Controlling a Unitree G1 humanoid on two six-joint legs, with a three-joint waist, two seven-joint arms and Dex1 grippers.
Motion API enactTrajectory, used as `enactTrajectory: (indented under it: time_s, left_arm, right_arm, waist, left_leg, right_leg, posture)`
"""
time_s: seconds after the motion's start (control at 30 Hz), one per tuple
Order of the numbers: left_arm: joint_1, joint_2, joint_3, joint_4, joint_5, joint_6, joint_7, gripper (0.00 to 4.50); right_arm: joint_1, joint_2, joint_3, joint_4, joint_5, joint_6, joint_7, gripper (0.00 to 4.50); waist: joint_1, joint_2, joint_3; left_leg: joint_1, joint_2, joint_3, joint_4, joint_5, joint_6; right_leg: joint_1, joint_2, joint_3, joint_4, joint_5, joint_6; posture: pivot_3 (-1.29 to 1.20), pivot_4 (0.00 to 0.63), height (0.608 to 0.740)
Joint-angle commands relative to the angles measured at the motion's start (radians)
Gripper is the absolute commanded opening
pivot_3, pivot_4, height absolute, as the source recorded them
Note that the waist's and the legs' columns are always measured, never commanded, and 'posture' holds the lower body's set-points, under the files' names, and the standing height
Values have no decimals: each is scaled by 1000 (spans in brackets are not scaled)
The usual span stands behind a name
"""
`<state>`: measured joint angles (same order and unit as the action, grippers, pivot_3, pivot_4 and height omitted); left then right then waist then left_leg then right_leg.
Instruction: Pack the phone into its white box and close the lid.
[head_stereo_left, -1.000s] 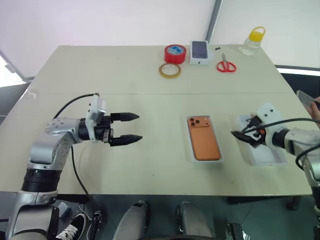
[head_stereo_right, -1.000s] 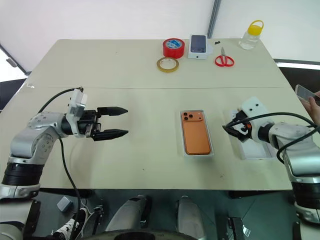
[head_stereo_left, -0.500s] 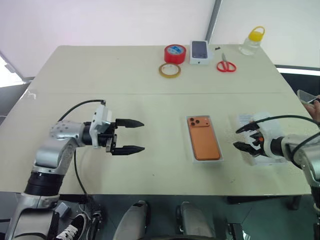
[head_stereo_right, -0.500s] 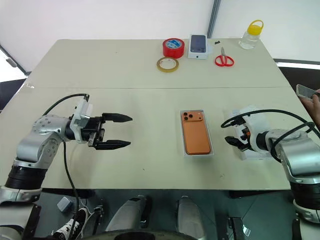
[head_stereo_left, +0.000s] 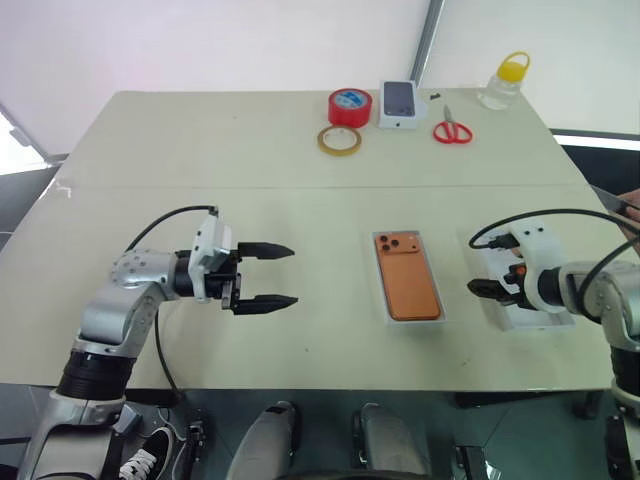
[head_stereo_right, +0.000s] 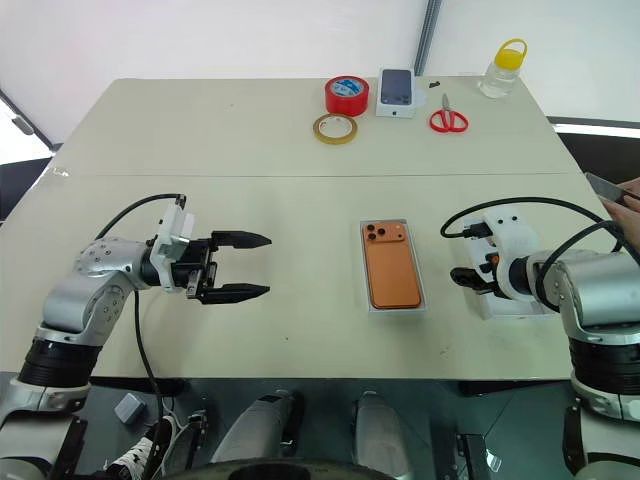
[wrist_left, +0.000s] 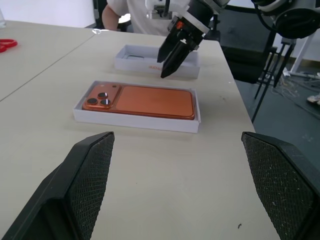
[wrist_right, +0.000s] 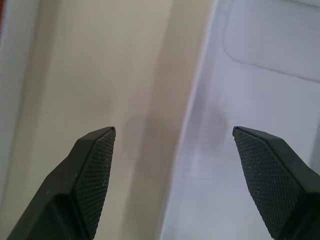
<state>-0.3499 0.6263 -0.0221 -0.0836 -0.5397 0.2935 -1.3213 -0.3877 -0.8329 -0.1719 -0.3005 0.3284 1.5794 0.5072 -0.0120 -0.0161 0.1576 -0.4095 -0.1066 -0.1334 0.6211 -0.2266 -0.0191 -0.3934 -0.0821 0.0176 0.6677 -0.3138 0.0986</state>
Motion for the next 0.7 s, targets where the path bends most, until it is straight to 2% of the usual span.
enactTrajectory:
  time_s: [0.03,0.13,0.23,0.43,0.7]
  left_arm:
    - [6,7,14,-39,-3,-15,10,4273]
    - [9,5,12,-44,-6,-14,16,4273]
    - [14,4,9,-48,-4,-15,21,4319]
    - [13,3,8,-50,-1,-14,30,4319]
    - [6,5,5,-47,-2,-6,39,4319]
  right_arm:
    - [-7,1,-30,-5,2,1,-18,3918]
    - [-9,15,-34,-10,6,17,-31,3918]
    - [-5,22,-28,-11,4,9,-45,3134]
    - [7,38,-34,-21,-3,14,-75,32]
    - [1,61,-49,-23,-10,15,-117,32]
  waist:
    - [-1,0,0]
    - [-1,0,0]
    - [-1,0,0]
    - [-1,0,0]
    - [-2,0,0]
  left_leg:
    - [0,0,0,0,0,0]
    - [0,0,0,0,0,0]
    - [0,0,0,0,0,0]
    - [0,0,0,1,0,0]
    - [0,0,0,1,0,0]
  right_leg:
    - [0,0,0,0,0,0]
    - [0,0,0,0,0,0]
    - [0,0,0,0,0,0]
    - [1,0,0,0,0,0]
    - [1,0,0,0,0,1]
  posture:
    - [0,150,740]
    - [0,150,740]
    - [0,150,740]
    - [0,150,740]
    - [0,150,740]
